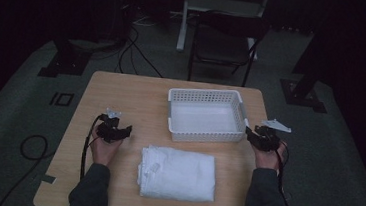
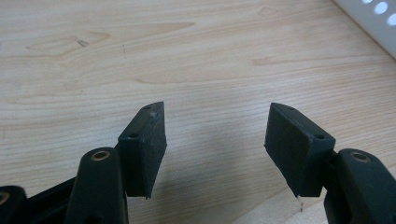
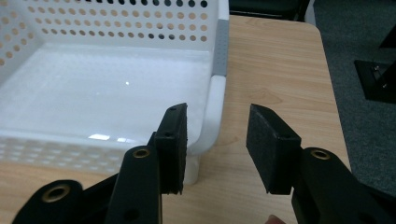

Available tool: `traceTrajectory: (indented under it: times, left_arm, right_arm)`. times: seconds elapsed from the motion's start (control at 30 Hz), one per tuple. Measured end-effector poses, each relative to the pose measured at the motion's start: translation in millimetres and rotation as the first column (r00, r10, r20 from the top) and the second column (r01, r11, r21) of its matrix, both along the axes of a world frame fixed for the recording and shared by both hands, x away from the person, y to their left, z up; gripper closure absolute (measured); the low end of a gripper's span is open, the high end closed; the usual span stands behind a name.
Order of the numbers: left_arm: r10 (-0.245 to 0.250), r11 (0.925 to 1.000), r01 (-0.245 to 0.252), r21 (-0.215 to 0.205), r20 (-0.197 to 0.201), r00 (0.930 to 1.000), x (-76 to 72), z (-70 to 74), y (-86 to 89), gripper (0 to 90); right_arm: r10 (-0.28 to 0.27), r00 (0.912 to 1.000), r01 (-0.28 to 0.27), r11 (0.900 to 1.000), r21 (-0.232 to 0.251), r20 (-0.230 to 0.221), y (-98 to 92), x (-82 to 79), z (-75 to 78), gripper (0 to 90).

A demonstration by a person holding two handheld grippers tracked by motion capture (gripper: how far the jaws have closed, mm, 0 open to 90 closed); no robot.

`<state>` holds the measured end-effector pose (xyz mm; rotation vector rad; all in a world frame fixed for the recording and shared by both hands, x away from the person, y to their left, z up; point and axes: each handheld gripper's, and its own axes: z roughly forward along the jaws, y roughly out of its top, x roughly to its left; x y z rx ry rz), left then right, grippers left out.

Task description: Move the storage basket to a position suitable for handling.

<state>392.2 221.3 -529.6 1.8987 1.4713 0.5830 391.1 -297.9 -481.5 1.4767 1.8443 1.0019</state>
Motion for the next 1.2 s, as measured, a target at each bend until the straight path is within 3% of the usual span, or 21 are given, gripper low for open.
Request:
traceTrajectory:
  times: [0.37,1.2]
  left_arm:
    - [-0.018,0.9994,0.019,-0.029,0.033,0.9993,-6.7,9.7,-3.3,36.5]
    - [-0.041,0.9967,0.045,-0.068,0.065,0.9971,-13.3,19.3,-8.4,36.3]
  right_arm:
    - [0.0,0.9993,0.0,1.0,-0.008,-0.039,2.9,13.3,-6.0,62.9]
    - [0.061,0.9971,-0.061,0.998,-0.016,-0.046,19.7,8.8,-6.9,66.3]
